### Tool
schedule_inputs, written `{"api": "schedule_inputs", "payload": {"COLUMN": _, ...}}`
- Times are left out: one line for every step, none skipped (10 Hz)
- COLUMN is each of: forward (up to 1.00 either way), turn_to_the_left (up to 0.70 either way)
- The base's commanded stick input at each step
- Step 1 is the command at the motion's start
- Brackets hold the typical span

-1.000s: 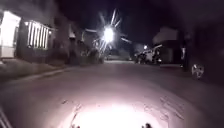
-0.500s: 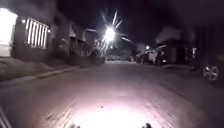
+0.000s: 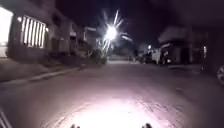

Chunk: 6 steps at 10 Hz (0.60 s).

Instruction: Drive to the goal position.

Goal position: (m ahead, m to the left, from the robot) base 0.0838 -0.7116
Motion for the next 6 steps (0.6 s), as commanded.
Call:
{"api": "schedule_inputs", "payload": {"forward": 0.85, "turn_to_the_left": 0.0}}
{"api": "schedule_inputs", "payload": {"forward": 0.85, "turn_to_the_left": 0.0}}
{"api": "schedule_inputs", "payload": {"forward": 0.85, "turn_to_the_left": 0.0}}
{"api": "schedule_inputs", "payload": {"forward": 0.85, "turn_to_the_left": 0.0}}
{"api": "schedule_inputs", "payload": {"forward": 0.85, "turn_to_the_left": 0.0}}
{"api": "schedule_inputs", "payload": {"forward": 0.85, "turn_to_the_left": 0.0}}
